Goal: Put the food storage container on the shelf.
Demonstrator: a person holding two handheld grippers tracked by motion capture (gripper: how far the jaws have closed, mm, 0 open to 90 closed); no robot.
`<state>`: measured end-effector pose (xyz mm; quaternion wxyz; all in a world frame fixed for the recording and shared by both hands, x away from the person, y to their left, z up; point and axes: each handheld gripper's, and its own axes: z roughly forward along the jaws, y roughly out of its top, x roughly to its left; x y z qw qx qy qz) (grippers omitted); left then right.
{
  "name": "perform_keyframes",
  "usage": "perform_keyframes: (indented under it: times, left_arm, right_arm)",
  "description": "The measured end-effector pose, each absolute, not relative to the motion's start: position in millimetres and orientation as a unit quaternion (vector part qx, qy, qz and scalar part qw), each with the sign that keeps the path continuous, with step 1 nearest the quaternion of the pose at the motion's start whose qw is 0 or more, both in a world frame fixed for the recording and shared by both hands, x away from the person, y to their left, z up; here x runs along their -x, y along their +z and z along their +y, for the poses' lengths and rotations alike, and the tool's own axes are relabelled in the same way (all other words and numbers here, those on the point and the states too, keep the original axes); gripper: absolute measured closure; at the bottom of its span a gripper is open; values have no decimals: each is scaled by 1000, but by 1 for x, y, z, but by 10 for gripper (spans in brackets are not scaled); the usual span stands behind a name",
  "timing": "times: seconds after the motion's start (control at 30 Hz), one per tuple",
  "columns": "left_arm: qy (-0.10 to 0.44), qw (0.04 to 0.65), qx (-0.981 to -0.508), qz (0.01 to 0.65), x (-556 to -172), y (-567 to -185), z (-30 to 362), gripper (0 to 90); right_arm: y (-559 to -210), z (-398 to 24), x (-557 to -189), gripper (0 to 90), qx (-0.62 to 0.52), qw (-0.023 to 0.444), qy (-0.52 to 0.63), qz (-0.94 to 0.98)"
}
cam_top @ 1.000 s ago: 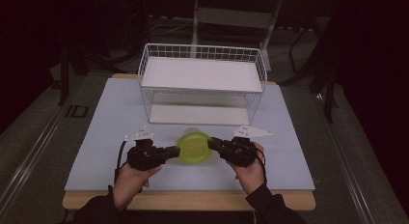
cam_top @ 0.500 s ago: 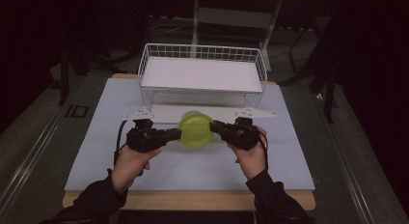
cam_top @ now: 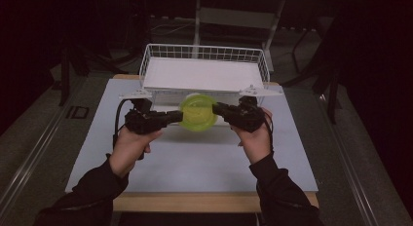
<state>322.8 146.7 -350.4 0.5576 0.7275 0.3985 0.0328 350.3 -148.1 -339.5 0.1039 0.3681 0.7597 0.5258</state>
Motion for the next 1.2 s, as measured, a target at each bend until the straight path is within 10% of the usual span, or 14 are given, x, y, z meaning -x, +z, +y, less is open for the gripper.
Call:
perform_keyframes:
  times: [1.2]
  left_arm:
    - [-8, 561, -692, 454, -433, -311, 126, 832]
  right_arm:
    - [-283, -159, -448, 788, -450, 90, 486, 744]
